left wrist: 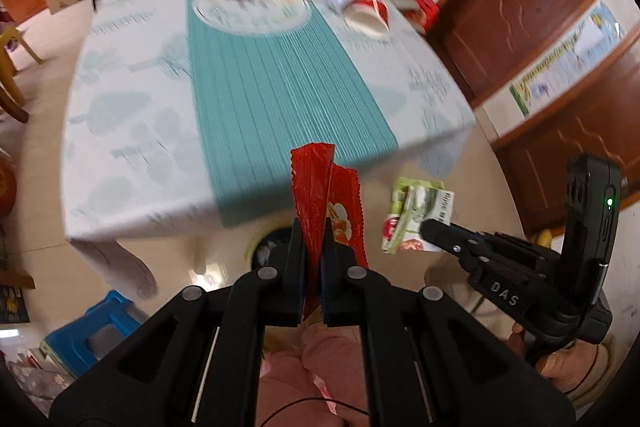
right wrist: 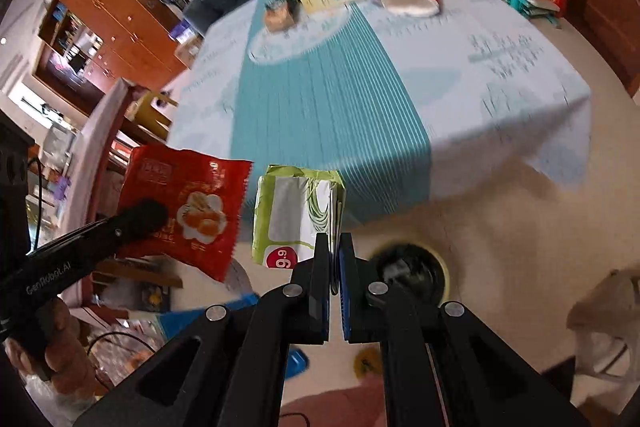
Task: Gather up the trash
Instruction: 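Carry the red packet and green-and-white wrapper over the black bin, then open both tools to drop the packet and wrapper into the bin, then move both open tools back toward the trash on the table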
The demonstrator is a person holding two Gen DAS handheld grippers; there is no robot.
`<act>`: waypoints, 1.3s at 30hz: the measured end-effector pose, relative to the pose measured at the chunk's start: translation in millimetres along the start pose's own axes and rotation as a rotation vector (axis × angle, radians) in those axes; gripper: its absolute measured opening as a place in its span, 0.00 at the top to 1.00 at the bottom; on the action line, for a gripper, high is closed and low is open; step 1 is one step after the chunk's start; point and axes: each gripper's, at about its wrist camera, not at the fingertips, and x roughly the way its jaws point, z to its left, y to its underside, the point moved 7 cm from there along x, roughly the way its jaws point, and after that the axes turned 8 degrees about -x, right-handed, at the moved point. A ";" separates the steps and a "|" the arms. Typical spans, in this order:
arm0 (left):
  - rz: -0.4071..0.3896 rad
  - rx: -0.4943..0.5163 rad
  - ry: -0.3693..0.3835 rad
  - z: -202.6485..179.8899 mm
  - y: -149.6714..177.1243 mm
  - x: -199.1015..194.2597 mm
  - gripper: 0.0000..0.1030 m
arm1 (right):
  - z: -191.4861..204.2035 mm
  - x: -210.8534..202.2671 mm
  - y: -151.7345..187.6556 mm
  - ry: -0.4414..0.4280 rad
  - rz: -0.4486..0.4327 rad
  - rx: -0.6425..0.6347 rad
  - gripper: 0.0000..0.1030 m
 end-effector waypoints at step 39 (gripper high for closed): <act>0.159 -0.071 -0.193 97.1 150.3 362.9 0.36 | -163.6 350.1 226.7 0.052 0.319 0.079 0.58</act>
